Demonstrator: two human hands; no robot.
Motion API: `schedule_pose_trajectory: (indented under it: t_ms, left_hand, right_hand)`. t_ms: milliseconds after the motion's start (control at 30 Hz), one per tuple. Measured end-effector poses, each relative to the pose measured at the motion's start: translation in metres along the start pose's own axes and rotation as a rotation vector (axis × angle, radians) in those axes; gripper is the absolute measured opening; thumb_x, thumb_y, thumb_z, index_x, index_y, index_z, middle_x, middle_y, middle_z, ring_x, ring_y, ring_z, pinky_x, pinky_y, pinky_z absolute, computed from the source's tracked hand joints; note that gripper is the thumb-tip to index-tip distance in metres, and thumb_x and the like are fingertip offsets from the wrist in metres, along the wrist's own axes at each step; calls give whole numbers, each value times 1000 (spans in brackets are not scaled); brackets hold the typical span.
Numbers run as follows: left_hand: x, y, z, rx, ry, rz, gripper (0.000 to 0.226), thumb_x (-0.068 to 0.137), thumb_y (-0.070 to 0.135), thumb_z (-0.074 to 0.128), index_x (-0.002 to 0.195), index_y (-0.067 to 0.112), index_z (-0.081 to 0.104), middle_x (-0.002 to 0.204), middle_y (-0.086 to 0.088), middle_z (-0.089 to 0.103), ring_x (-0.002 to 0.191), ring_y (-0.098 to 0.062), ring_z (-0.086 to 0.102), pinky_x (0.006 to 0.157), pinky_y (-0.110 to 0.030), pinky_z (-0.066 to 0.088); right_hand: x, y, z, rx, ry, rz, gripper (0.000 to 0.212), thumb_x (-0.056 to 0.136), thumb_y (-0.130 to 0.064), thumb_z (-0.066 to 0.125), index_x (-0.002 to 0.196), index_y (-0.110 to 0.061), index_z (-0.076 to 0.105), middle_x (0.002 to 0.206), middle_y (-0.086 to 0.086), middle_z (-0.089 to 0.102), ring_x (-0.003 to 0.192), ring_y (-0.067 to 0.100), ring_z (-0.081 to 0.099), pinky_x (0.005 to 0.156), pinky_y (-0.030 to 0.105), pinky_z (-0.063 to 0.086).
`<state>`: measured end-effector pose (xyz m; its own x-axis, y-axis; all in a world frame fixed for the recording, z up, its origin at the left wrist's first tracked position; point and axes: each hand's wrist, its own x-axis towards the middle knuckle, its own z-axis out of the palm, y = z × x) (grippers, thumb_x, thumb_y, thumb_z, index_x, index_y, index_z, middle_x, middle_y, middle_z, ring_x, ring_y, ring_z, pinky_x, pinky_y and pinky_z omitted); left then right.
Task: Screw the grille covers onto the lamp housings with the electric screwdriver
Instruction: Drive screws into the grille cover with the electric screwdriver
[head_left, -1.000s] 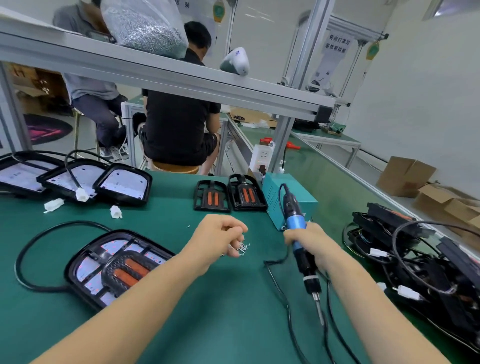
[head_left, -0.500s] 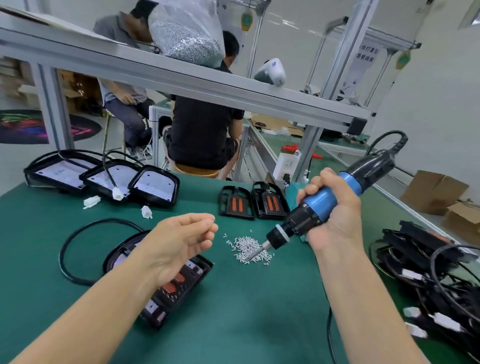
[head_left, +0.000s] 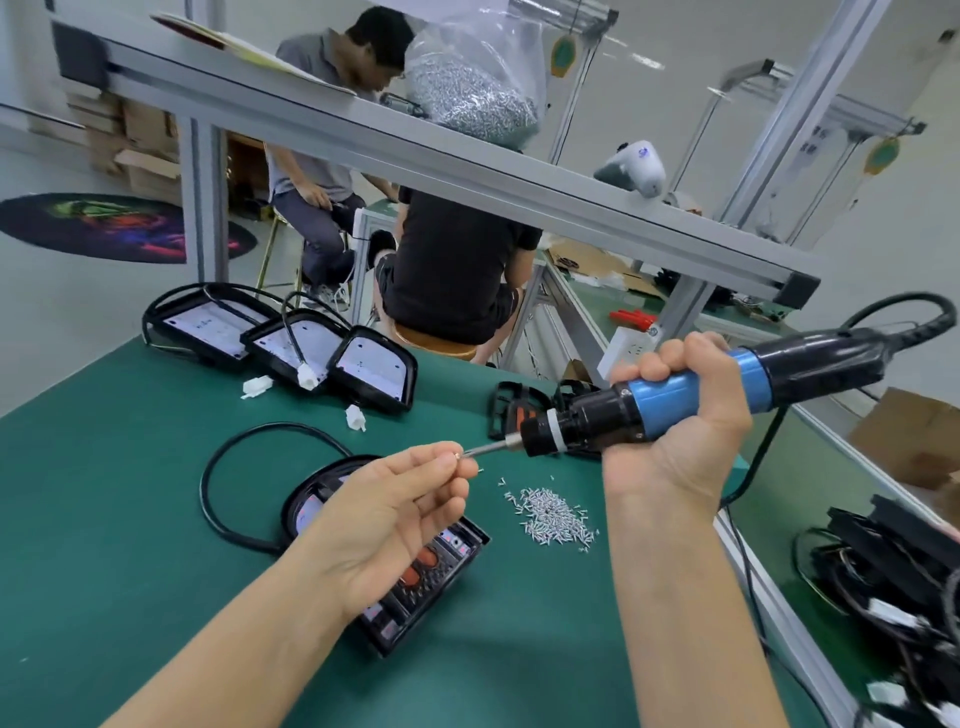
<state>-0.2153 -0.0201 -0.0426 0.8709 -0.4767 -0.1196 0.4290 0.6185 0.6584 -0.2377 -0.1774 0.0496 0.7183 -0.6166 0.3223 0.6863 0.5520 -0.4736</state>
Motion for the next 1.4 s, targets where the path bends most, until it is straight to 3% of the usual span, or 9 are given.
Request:
schedule_pose_trajectory:
  t_ms: [167, 500, 733, 967, 1200, 1400]
  left_hand:
    - [-1, 1, -1, -24, 20, 7, 10, 69, 5, 65, 77, 5, 71, 76, -11, 69, 57, -12, 63, 52, -21, 55]
    - [-3, -2, 1, -58, 69, 21, 18, 67, 4, 63, 84, 1, 67, 73, -11, 69, 54, -11, 62, 52, -19, 55]
    - [-2, -6, 0, -61, 70, 58, 11, 67, 3, 64, 72, 3, 74, 73, -12, 69, 55, -12, 62, 53, -20, 55]
    - [1, -10, 5, 106, 131, 255, 10, 81, -3, 59, 82, 1, 69, 69, -9, 69, 54, -9, 60, 56, -19, 54]
    - [4, -7, -2, 254, 186, 290, 12, 86, -3, 60, 85, 3, 70, 73, -9, 72, 57, -10, 60, 56, -19, 54]
    - [7, 16, -31, 544, 226, 346, 20, 70, 22, 75, 88, 31, 77, 97, 10, 73, 80, 3, 63, 69, -14, 47]
  right_hand:
    - [-1, 4, 1, -10, 1, 3, 20, 90, -1, 50, 81, -19, 49, 57, -6, 50, 47, 7, 48, 53, 20, 44]
    - [-3, 8, 0, -14, 3, 9, 21, 90, 0, 50, 82, -19, 50, 56, -6, 50, 47, 6, 48, 53, 19, 45]
    - [-2, 10, -4, 3, -3, -17, 21, 90, 1, 50, 83, -19, 50, 56, -6, 52, 46, 7, 49, 52, 19, 45]
    - [-4, 15, -6, 39, -6, -53, 18, 86, 0, 51, 85, -18, 51, 57, -6, 51, 48, 7, 49, 53, 19, 46]
    - [-3, 22, -8, 41, 34, -21, 19, 87, 0, 49, 88, -18, 51, 58, -6, 51, 49, 7, 49, 55, 21, 48]
    - [-2, 34, -12, 18, 28, -7, 22, 89, 2, 48, 89, -19, 50, 58, -6, 51, 50, 7, 50, 56, 20, 48]
